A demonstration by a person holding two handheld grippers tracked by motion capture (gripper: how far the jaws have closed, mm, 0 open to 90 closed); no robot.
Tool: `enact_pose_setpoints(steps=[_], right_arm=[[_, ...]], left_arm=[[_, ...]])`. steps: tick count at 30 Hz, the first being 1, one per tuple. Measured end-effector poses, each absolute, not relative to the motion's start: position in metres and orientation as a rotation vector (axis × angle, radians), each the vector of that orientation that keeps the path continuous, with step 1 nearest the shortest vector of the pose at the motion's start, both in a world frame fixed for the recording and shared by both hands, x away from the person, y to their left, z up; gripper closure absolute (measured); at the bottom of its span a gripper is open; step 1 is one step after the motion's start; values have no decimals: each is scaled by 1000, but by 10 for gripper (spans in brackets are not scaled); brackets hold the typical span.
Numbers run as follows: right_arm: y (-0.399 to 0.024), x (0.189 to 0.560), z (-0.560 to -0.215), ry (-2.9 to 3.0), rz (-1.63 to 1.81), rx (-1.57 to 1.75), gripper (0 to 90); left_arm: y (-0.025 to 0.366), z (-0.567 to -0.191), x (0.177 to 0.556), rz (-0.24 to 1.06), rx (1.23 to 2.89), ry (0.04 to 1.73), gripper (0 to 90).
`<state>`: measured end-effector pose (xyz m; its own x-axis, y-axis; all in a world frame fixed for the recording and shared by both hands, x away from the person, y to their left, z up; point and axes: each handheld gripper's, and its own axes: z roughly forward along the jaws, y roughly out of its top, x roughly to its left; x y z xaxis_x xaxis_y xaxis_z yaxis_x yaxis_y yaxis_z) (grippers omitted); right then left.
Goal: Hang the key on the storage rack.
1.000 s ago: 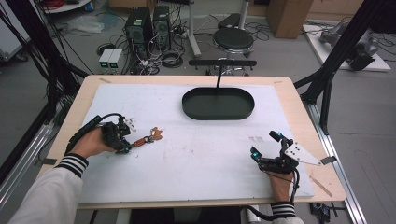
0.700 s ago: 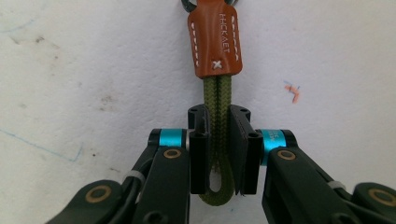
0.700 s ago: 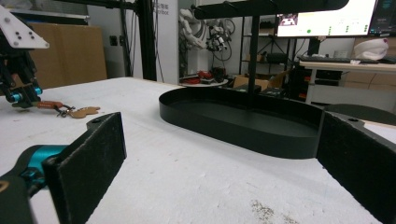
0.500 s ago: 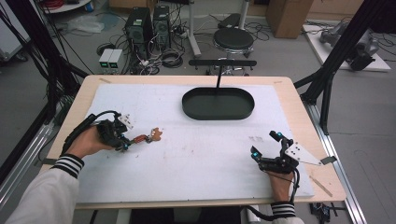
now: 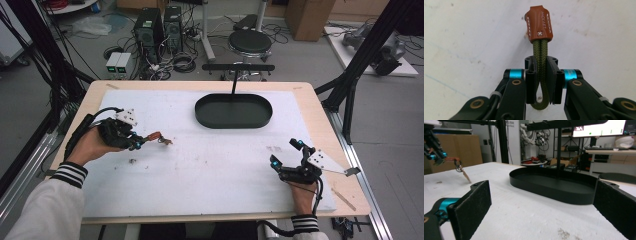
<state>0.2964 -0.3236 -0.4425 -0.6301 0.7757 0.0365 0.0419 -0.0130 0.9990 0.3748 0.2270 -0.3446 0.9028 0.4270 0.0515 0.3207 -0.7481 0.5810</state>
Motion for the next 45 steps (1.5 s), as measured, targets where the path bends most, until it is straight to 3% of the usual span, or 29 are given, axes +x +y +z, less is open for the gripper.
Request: enact_pose_setpoints(steps=[22,45], right_arm=[[-280,330,-348,2133,1696,490,11],[-217,363,-310,2482,1513,166,12]], left_arm=[[168,-324,373,99,2273,256,791],[121,-323,373,29,2278,114,791]])
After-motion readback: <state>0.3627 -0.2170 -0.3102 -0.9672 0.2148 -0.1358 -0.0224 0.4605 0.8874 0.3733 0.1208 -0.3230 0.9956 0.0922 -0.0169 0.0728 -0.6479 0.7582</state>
